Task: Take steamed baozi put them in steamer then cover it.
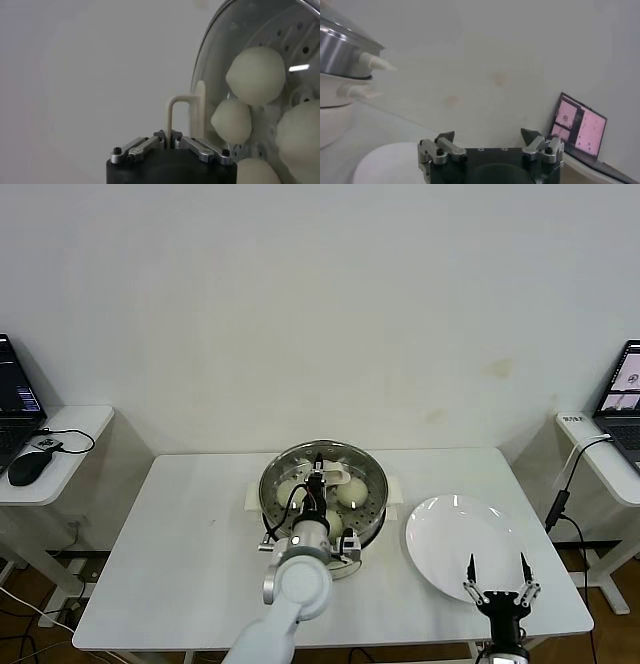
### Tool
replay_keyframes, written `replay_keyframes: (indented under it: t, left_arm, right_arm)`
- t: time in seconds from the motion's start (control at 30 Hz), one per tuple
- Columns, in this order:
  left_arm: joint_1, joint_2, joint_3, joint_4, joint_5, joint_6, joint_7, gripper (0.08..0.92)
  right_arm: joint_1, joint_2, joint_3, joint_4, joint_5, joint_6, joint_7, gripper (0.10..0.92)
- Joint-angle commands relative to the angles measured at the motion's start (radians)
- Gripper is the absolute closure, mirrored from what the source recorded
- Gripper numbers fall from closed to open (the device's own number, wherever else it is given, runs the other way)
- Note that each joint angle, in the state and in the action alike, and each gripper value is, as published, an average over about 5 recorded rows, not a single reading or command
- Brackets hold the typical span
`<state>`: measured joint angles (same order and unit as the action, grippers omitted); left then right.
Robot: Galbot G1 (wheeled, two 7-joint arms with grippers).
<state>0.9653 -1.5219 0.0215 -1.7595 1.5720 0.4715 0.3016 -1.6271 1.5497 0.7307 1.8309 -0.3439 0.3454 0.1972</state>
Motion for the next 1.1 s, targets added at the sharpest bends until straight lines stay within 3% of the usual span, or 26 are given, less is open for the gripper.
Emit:
replay_keyframes:
  t: [0.03, 0.43, 0.67, 0.9, 1.0, 1.1]
  left_arm:
    - [0.000, -0.005, 0.003, 0.012, -0.001, -0.002, -0.001, 0.853]
    - [0.008, 0.000, 0.008, -0.024, -0.024, -0.012, -0.009, 0.834]
    - [0.080, 0.056, 0.012, -0.155, -0.061, -0.011, -0.005, 0.651]
    - [0.248, 0.197, -0.025, -0.396, -0.183, -0.019, -0.039, 0.443]
    - [0.373, 0.274, -0.106, -0.511, -0.348, -0.045, -0.116, 0.365]
    - [0.518, 0.343, -0.243, -0.571, -0.627, -0.121, -0.271, 0.288]
  right_arm:
    - [-0.001, 0.002, -0.005, 0.000, -0.005, 0.003, 0.001, 0.202]
    - [-0.003, 0.006, -0.012, -0.001, -0.015, 0.004, 0.001, 0.203]
    - [-0.006, 0.011, -0.020, 0.001, -0.029, 0.001, 0.000, 0.203]
    - [-0.010, 0.015, -0.025, 0.002, -0.034, 0.000, -0.001, 0.202]
    - [-0.012, 0.011, -0.021, 0.004, -0.026, 0.000, -0.003, 0.203]
    - [-0.016, 0.006, -0.019, 0.011, -0.009, -0.003, -0.010, 0.203]
